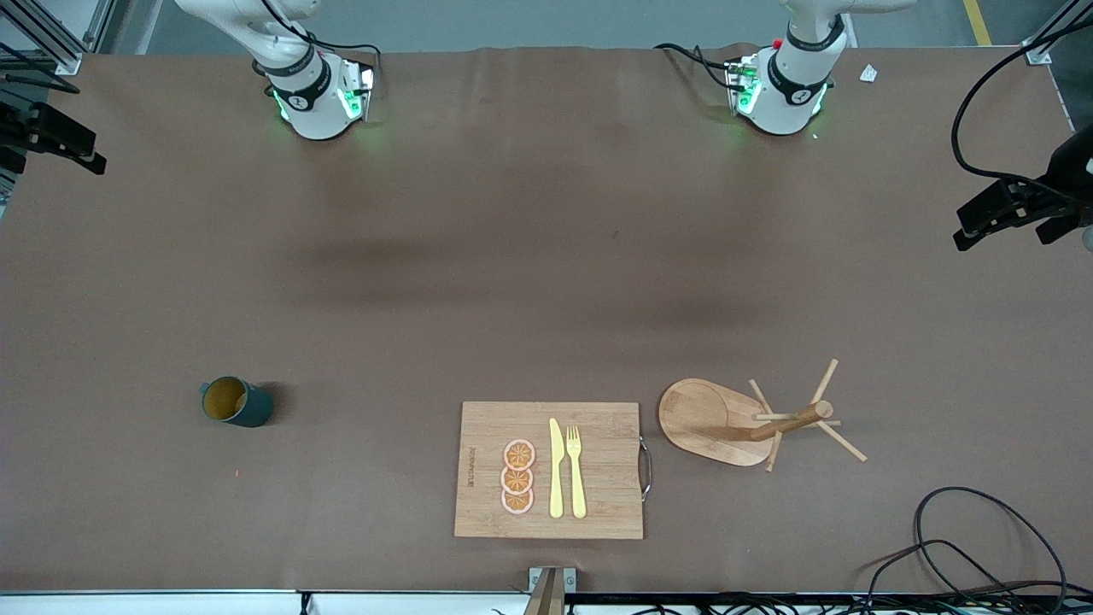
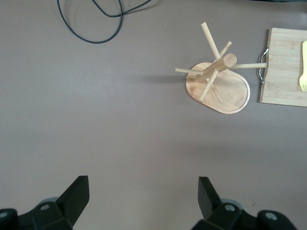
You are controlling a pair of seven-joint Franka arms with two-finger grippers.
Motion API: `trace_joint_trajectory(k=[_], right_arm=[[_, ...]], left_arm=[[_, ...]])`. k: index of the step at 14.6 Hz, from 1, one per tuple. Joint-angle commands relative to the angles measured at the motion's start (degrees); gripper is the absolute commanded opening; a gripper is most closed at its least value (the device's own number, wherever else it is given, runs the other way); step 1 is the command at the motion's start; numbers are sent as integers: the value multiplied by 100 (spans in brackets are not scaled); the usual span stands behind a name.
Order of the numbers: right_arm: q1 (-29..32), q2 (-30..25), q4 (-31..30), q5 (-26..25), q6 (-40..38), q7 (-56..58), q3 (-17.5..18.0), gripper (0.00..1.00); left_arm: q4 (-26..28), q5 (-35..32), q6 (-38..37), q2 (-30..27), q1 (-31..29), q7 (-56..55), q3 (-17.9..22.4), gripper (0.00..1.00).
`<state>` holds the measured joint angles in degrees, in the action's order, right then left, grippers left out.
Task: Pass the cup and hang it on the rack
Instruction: 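Lower the right gripper onto the teal mug and grasp its rim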
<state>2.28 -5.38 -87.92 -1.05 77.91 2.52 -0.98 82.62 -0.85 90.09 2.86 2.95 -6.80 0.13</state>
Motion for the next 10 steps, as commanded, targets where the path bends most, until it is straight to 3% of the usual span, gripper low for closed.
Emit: trace_joint_trajectory(k=[1,8,10], right_arm=[[193,-33,3,104,40,29,28,100],[361,107,55,17,75,-15,28,100],[404,379,55,69,268,-24,28,100]], left_arm=[[-123,50,-1,57,4,-5,31,100],[-132,59,-1,57,4,-23,31,100],[-132,59,-18,65,4,-23,22,100]])
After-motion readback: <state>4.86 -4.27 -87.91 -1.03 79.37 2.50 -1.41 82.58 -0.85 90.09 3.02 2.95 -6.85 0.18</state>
